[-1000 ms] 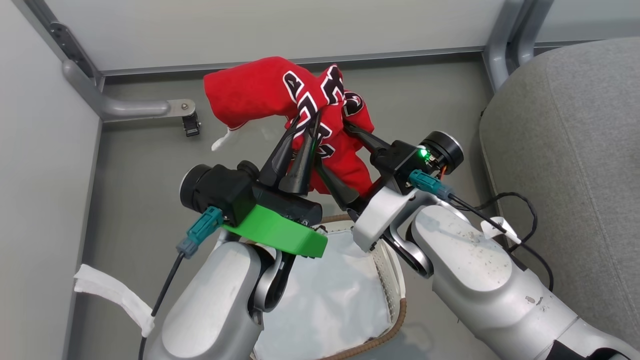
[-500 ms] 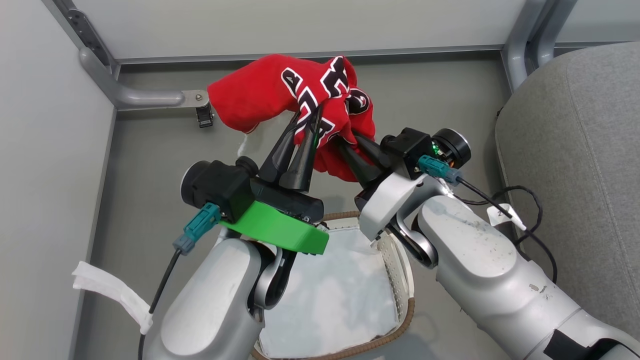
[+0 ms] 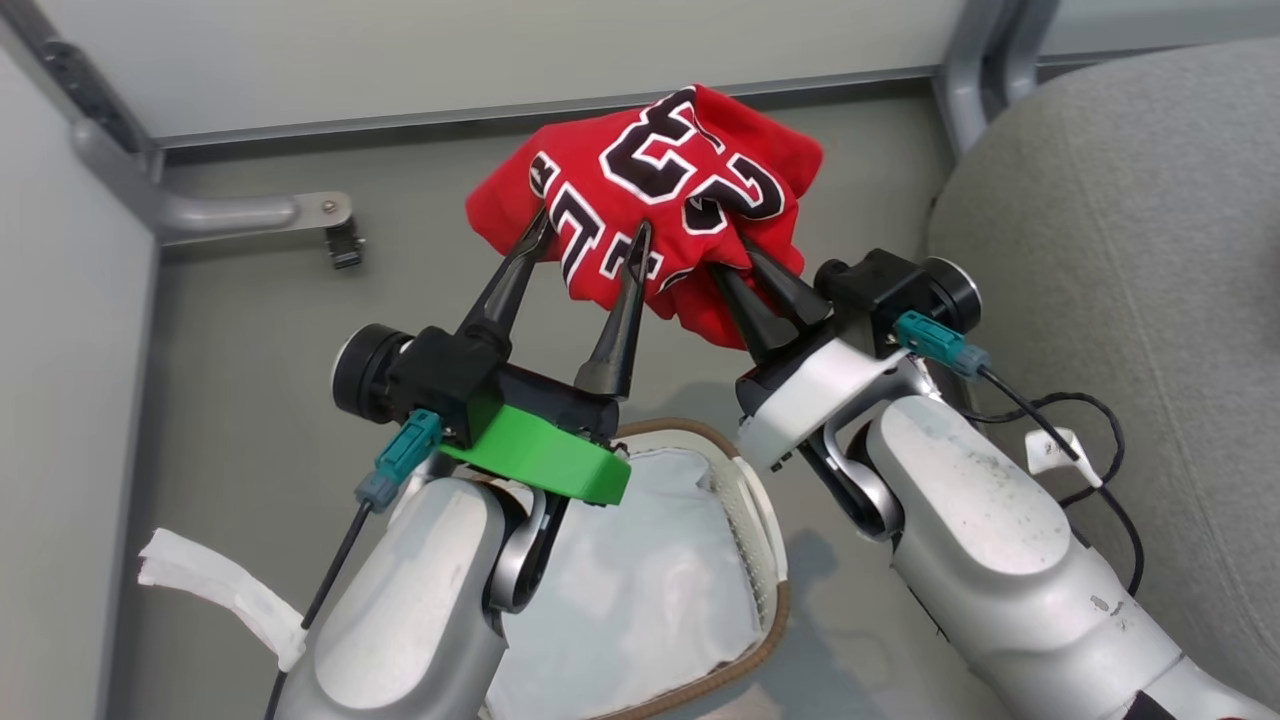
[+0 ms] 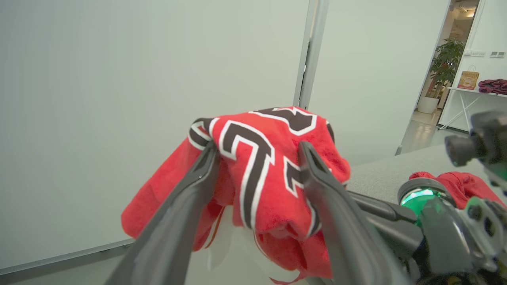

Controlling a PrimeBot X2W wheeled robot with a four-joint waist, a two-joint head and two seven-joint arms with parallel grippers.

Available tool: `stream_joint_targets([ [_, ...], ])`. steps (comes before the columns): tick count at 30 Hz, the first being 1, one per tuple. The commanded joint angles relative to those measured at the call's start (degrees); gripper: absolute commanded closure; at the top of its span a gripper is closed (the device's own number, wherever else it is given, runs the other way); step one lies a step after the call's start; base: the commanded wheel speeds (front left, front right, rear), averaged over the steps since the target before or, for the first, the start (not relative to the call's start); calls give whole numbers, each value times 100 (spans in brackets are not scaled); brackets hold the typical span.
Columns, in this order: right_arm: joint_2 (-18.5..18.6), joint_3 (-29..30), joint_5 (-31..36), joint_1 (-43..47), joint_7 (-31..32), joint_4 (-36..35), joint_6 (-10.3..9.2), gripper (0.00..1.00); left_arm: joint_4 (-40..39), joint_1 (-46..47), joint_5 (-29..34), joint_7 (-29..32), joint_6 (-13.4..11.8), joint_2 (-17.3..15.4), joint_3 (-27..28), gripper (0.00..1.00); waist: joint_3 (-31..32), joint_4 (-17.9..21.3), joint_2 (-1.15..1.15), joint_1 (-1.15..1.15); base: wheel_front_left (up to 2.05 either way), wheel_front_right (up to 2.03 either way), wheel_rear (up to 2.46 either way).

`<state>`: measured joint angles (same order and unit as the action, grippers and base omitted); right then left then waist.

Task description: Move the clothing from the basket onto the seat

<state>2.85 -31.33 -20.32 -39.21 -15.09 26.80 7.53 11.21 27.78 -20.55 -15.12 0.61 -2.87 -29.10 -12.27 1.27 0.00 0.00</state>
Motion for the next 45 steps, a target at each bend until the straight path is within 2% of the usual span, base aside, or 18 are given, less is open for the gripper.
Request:
stream_joint_targets([
  [1, 21, 99, 30, 149, -11, -113, -8, 100, 67, -76, 95, -4, 48, -16, 79, 0, -89, 399, 0, 0, 0, 0, 0],
  [15, 14, 831, 67, 1013, -11, -767, -7, 100, 413, -442, 741, -4, 483, -20, 511, 0, -189, 2318, 0, 0, 0, 0, 0],
  [22, 11, 1214, 183, 1381, -11, -971, -7, 100, 472, -552, 853, -4, 584, -23, 404, 0, -253, 2873, 0, 0, 0, 0, 0],
  [29, 10, 1726, 513, 1710, -11, -1120, -7, 100, 567, -444, 907, -4, 638, -23, 229, 0, -402, 2986, 0, 0, 0, 0, 0],
  [33, 54, 2060, 736, 1596, -11, -1147, -7, 100, 632, -395, 953, -4, 659, -24, 201, 0, -565, 3004, 0, 0, 0, 0, 0],
  [39, 431, 2584, 983, 965, -11, -946, -8, 100, 686, -383, 1064, -4, 688, -141, 248, 0, -922, 3000, 0, 0, 0, 0, 0],
  [45, 1083, 3368, 1203, 60, -11, -407, -8, 100, 709, -289, 1133, -4, 687, -326, 185, 0, -1394, 2721, 0, 0, 0, 0, 0],
])
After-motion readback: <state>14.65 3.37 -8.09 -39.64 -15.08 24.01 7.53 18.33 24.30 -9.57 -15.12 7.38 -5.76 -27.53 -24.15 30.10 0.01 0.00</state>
